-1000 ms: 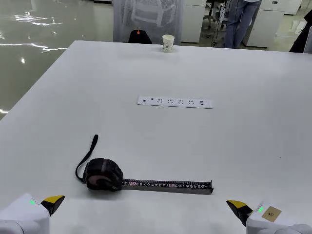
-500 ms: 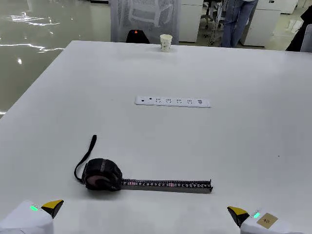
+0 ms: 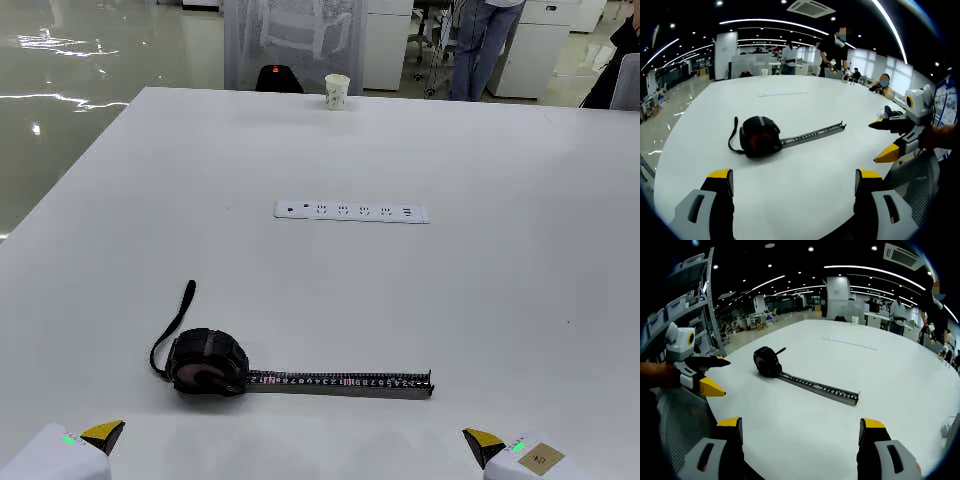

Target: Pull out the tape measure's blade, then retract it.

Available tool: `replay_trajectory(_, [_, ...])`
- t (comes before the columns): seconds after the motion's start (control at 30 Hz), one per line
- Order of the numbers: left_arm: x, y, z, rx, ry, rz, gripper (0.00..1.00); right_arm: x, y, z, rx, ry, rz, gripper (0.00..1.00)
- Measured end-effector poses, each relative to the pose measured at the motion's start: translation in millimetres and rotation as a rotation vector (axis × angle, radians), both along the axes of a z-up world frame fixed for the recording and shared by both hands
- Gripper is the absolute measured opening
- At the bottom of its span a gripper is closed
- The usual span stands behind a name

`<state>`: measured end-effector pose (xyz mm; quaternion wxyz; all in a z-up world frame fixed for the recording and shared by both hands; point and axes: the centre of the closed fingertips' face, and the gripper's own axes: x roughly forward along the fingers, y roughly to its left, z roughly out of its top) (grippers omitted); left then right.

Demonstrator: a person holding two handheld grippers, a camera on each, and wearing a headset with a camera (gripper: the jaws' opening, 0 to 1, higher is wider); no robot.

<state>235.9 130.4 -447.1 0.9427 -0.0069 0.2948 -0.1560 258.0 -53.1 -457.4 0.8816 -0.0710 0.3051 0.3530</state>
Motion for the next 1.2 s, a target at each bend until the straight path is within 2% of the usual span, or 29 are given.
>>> replay_trajectory(1.2, [-3.4, -0.3, 4.3, 0.005, -0.012, 0.013, 0.99, -1.8, 3.8, 4.9, 0.010, -0.013, -0.009, 0.99])
